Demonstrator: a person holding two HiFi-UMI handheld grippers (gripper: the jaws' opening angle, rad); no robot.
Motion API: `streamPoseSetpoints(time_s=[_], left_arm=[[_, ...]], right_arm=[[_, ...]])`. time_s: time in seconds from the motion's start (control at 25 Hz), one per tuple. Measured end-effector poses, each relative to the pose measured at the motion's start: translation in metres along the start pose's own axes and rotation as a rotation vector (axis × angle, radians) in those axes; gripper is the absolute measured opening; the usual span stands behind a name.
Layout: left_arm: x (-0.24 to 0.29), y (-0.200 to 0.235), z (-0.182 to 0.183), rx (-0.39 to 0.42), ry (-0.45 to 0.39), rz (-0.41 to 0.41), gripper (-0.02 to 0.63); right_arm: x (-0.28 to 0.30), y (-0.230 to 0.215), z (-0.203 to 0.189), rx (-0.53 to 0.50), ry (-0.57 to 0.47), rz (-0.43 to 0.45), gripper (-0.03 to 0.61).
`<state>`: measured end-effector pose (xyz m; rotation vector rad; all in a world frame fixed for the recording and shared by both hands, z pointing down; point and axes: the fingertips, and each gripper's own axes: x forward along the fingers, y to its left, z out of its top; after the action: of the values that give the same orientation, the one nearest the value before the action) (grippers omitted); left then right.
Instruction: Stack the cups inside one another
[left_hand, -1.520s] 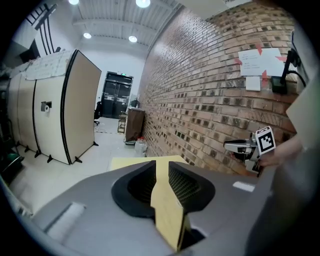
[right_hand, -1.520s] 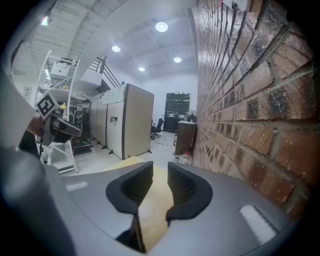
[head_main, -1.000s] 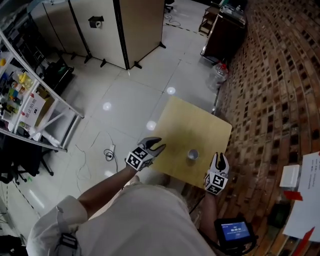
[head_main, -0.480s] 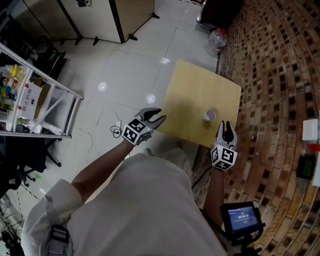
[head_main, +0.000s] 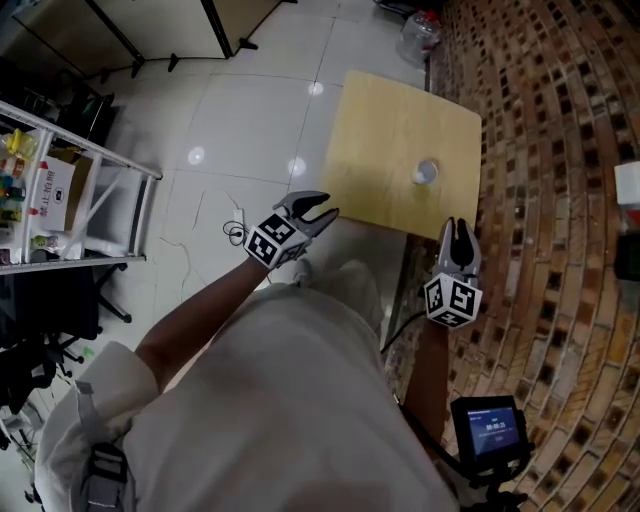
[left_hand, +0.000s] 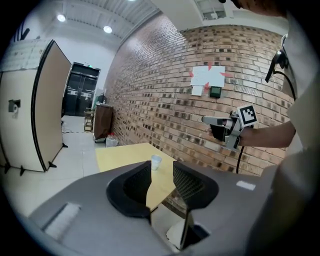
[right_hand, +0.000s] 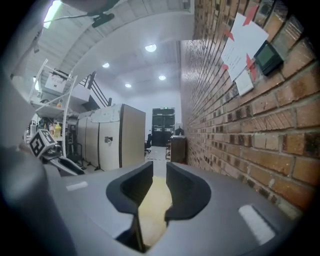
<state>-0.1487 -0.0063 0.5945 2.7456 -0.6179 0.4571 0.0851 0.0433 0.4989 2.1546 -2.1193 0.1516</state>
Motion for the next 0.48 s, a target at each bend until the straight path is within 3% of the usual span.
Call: streamPoseSetpoints(time_s=[0.28, 0.48], left_arm=[[-0.011, -0.040, -0.009, -0.010, -0.009, 0.036, 0.153], [-0.025, -0.090, -0.004, -0.017, -0.037, 0.048, 0.152]], right_arm=[[-0.045, -0.013, -0.013, -0.019, 0.004, 0.027, 0.086], [-0.099, -0.019, 0.008, -0.079, -0.035, 0.046, 0.084]])
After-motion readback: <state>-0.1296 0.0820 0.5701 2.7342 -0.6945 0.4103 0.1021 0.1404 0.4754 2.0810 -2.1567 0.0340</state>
